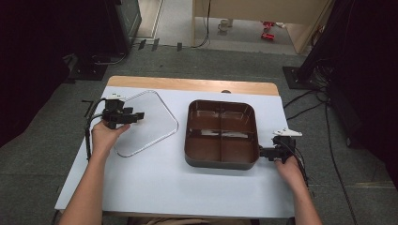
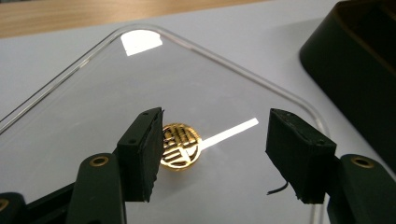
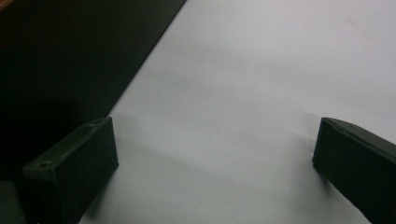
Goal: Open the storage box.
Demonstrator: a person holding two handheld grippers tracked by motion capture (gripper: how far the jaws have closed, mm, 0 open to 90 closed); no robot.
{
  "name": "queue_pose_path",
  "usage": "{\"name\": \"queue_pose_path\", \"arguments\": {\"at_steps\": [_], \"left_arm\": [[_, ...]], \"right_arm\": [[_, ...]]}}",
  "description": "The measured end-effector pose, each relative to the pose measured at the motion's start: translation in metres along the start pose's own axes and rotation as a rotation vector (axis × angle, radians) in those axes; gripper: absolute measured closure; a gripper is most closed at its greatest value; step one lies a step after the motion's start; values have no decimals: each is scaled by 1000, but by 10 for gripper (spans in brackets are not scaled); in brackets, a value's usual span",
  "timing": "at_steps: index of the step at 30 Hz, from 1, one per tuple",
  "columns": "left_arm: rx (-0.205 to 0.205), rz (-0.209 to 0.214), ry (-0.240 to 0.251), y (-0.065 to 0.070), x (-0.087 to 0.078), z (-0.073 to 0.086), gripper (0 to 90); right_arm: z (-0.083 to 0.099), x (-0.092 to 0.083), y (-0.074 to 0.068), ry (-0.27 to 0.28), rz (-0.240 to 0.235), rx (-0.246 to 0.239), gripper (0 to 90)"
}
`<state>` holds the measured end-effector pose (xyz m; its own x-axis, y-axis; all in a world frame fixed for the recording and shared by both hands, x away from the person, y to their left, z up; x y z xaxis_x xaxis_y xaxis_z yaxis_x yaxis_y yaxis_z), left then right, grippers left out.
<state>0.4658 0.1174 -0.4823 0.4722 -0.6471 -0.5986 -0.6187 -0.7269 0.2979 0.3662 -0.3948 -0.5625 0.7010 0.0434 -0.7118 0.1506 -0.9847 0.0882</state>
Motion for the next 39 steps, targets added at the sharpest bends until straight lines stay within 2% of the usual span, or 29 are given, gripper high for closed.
{"name": "queue_pose_path", "arguments": {"at_steps": [1,2,3,4,5,7,10,15,17,20,21,22,23,24,26,28,29,32,39], "left_arm": [[-8,20,22,5,-3,-4,357],[-8,20,22,5,-3,-4,355],[-34,55,45,11,-5,-7,341],[-34,55,45,11,-5,-7,335],[-49,87,56,16,-6,-9,335],[-54,109,66,22,-9,-11,334],[-26,105,73,31,-13,-13,331],[20,89,52,45,-17,-9,323],[33,107,52,54,-17,-7,322],[40,125,50,61,-17,-5,319],[48,138,42,68,-17,-1,318],[48,138,42,68,-17,-1,317],[67,140,36,76,-16,3,317],[67,140,36,76,-16,3,317],[95,131,19,84,-15,9,313],[107,138,12,89,-14,13,313],[110,154,14,95,-13,19,313],[120,154,10,99,-13,23,307],[187,156,-33,118,-4,47,272]], "right_arm": [[0,0,0,0,0,1,0],[0,0,0,0,0,1,0],[0,0,0,0,0,0,0],[0,0,0,0,0,0,0],[0,0,0,0,0,0,0],[0,0,0,1,0,-1,0],[0,0,0,1,0,0,0],[0,0,0,0,0,0,0],[0,0,0,1,0,0,0],[0,0,0,1,0,0,0],[0,0,0,0,0,0,0],[0,0,0,1,0,0,0],[0,0,0,1,0,0,0],[0,0,0,1,0,0,0],[0,0,0,0,0,1,0],[0,0,0,0,0,1,0],[0,0,0,0,0,1,0],[0,0,0,0,0,0,0],[0,0,0,0,0,1,0]]}}
Point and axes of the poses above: each handheld gripper's, and its own axes: x roughly forward along the jaws, z roughly out of its underside, y roughly to its right, the point moved 8 cm from there along x, roughly forward along the jaws, and after that the axes turned 9 degrees about z, right-handed, at the moved point
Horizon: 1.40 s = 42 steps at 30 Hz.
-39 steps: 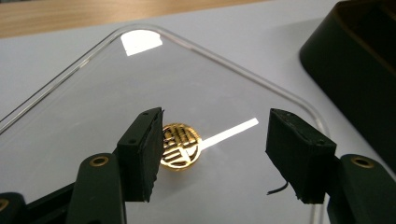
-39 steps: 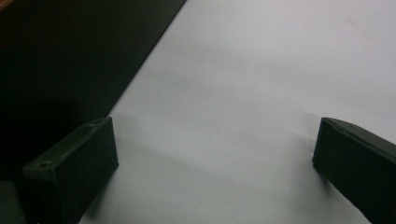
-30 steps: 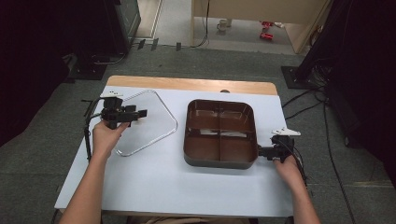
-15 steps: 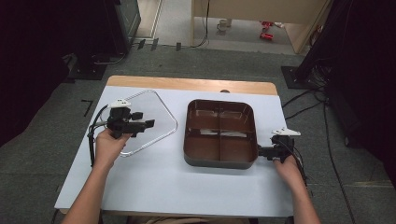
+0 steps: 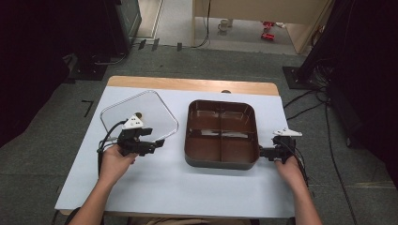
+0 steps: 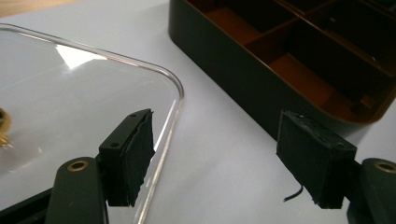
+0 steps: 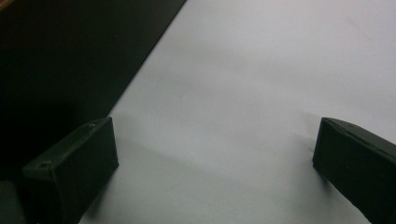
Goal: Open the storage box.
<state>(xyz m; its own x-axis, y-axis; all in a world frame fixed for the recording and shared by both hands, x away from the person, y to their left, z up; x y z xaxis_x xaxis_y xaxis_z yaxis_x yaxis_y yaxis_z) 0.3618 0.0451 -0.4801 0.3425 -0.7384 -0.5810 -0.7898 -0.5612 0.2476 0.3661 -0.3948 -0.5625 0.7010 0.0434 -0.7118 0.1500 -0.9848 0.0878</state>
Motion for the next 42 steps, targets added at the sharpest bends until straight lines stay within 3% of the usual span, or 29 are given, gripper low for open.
{"name": "queue_pose_path", "arguments": {"at_steps": [7,8,13,14,15,16,17,18,23,25,26,27,28,31,36,41,42], "left_arm": [[30,36,-50,10,14,19,250],[18,42,-59,11,19,24,250],[64,12,-105,12,30,31,241],[84,3,-148,13,37,37,234],[84,3,-148,13,37,37,234],[85,6,-208,14,47,45,235],[85,6,-208,14,47,45,235],[85,14,-242,15,53,49,235],[122,21,-237,18,59,48,207],[154,25,-240,19,60,50,185],[190,17,-250,20,61,52,170],[190,10,-251,21,62,52,153],[161,-1,-246,21,63,51,146],[168,-9,-246,23,64,52,122],[168,-6,-177,23,63,55,120],[167,-11,-164,23,64,55,117],[169,-12,-141,23,64,56,116]], "right_arm": [[0,0,0,0,0,0,0],[0,0,0,0,0,0,0],[0,0,0,0,0,0,0],[0,0,0,0,0,0,0],[0,0,0,0,0,0,0],[0,0,0,0,0,0,0],[0,0,0,0,0,0,0],[0,0,0,0,0,0,0],[0,0,0,0,0,0,0],[0,0,0,0,0,0,0],[0,0,0,0,0,0,0],[0,0,0,0,0,0,0],[0,0,0,0,0,0,0],[0,0,0,0,0,0,0],[0,0,0,0,0,0,0],[0,0,0,0,0,0,0],[0,0,0,0,0,0,0]]}}
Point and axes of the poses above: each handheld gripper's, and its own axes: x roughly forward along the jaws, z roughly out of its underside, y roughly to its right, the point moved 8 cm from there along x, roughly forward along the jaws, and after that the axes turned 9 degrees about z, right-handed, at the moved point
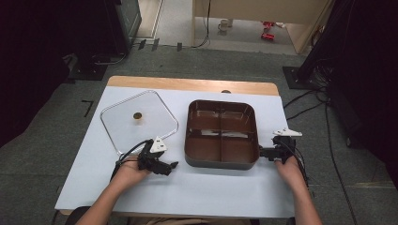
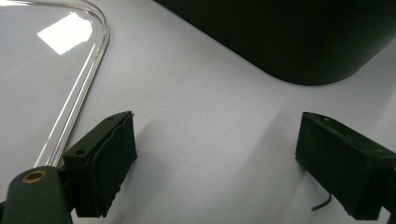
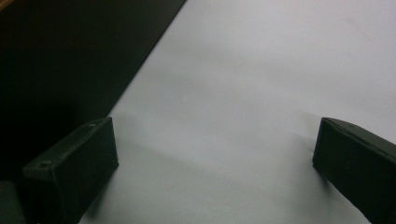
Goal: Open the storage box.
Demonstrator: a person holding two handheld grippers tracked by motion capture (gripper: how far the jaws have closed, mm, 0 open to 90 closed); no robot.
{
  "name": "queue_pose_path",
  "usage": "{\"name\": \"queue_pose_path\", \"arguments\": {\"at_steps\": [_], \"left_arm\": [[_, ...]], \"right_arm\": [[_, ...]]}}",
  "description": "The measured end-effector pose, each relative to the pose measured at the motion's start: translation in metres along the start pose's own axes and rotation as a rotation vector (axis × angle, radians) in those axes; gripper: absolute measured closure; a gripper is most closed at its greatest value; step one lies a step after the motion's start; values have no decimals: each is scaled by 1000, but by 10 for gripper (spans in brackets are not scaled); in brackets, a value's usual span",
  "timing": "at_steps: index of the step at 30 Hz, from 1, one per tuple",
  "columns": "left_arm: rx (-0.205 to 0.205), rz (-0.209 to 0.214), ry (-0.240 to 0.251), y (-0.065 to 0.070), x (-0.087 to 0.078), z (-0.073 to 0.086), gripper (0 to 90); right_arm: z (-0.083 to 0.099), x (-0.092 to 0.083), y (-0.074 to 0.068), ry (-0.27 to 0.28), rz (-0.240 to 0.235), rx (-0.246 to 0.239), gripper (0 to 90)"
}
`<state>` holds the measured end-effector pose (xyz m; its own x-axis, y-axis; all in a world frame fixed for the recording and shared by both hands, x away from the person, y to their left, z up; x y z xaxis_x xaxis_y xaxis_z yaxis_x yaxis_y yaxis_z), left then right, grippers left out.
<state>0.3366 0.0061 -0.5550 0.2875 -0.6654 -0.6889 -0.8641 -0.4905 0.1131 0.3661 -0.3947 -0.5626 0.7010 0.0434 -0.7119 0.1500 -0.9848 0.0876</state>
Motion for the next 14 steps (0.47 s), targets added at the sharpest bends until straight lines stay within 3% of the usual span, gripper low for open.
{"name": "queue_pose_path", "arguments": {"at_steps": [14], "left_arm": [[3,-4,4,0,0,0,115]], "right_arm": [[0,0,0,0,0,-1,0]]}}
Point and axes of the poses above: each handheld gripper's, and its own axes: x roughly forward along the jaws, z roughly out of its underside, y roughly to its right, the point moved 8 cm from there along x, roughly forward along the jaws, and after that the axes turned 9 degrees about z, right-handed, at the moved point
